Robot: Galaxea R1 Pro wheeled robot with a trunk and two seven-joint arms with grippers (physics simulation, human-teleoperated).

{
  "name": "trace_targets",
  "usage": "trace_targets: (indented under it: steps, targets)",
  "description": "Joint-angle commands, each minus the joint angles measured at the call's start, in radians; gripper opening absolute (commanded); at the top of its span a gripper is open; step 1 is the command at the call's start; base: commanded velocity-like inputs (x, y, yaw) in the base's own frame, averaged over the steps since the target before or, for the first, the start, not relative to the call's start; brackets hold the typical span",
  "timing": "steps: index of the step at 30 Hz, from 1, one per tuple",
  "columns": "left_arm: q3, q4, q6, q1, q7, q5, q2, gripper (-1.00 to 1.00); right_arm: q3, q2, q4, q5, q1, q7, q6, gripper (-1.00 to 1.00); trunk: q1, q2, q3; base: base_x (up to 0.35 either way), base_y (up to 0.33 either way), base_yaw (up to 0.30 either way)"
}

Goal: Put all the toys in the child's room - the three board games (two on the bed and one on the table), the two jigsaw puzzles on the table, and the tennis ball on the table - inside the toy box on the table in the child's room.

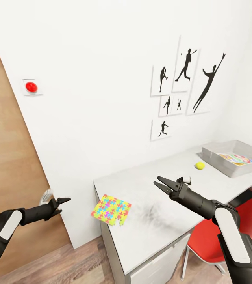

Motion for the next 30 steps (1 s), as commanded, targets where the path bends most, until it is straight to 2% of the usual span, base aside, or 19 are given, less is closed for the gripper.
trace_targets:
  steps: [1, 7, 15, 25, 30]
  targets:
    - [0.004, 0.009, 0.007, -0.001, -0.009, 0.000, 0.000, 1.00, -0.001, 0.000, 0.000, 0.003, -0.001, 0.005, 0.005, 1.00, 0.004, -0.008, -0.004, 0.000, 0.000, 0.000]
    - [0.002, 0.103, 0.013, -0.001, -0.122, -0.005, -0.001, 1.00, -0.001, -0.001, 0.000, 0.003, -0.001, 0.005, 0.005, 1.00, 0.027, -0.050, -0.023, 0.000, 0.000, 0.000]
    - [0.000, 0.142, 0.013, -0.001, -0.183, -0.008, 0.010, 1.00, -0.001, 0.000, 0.000, 0.003, -0.001, 0.004, 0.005, 1.00, 0.058, -0.106, -0.048, 0.000, 0.000, 0.000]
    - [-0.001, 0.144, 0.015, -0.001, -0.198, -0.009, 0.005, 1.00, -0.001, 0.000, 0.000, 0.004, -0.001, 0.005, 0.005, 1.00, 0.096, -0.176, -0.080, 0.000, 0.000, 0.000]
    - [-0.001, 0.144, 0.015, -0.001, -0.199, -0.009, 0.004, 1.00, -0.001, 0.000, 0.000, 0.003, -0.001, 0.005, 0.005, 1.00, 0.096, -0.176, -0.080, 0.000, 0.000, 0.000]
